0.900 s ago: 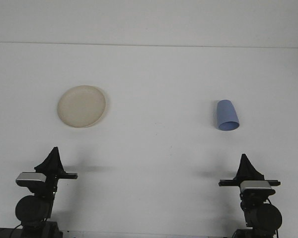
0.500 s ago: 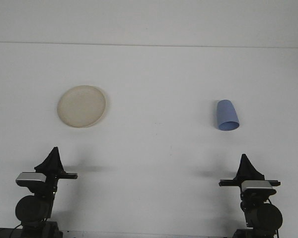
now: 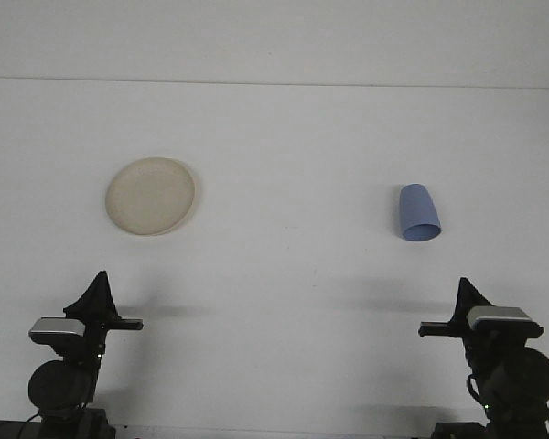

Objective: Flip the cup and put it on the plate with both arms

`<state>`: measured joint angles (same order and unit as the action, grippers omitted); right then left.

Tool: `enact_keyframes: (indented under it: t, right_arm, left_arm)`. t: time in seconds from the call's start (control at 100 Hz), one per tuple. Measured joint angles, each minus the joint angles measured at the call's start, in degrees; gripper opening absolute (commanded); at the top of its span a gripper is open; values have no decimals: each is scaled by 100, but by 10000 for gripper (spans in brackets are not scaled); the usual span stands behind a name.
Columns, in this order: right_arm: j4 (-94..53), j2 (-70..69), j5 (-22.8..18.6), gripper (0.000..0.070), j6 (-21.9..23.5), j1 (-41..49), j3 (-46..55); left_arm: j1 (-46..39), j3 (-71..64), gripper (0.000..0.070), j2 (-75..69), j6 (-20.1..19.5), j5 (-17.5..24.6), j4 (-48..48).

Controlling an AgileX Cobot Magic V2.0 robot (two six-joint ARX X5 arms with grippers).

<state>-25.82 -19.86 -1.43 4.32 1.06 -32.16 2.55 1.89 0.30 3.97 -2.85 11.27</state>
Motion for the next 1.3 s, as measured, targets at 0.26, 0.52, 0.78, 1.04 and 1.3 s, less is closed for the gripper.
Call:
enact_keyframes:
  t: [0.26, 0.52, 0.78, 1.04, 1.3]
  right_arm:
    - [-1049, -1410, 0, 0, -199, 0, -1067]
    - [-1191, -1650, 0, 0, -201, 0, -1069]
    - [-1231, -1644, 0, 447, -221, 0, -1069]
    - [-1167, -1639, 0, 464, -219, 0, -1069]
    - [-212, -2122, 2, 464, -267, -13, -1071]
  left_arm:
    - [0, 0, 11, 0, 0, -2, 0]
    - [0, 0, 11, 0, 2, 0, 0]
    - [0, 0, 11, 0, 2, 0, 0]
    - [0, 0, 11, 0, 2, 0, 0]
    - [0, 0, 11, 0, 2, -2, 0]
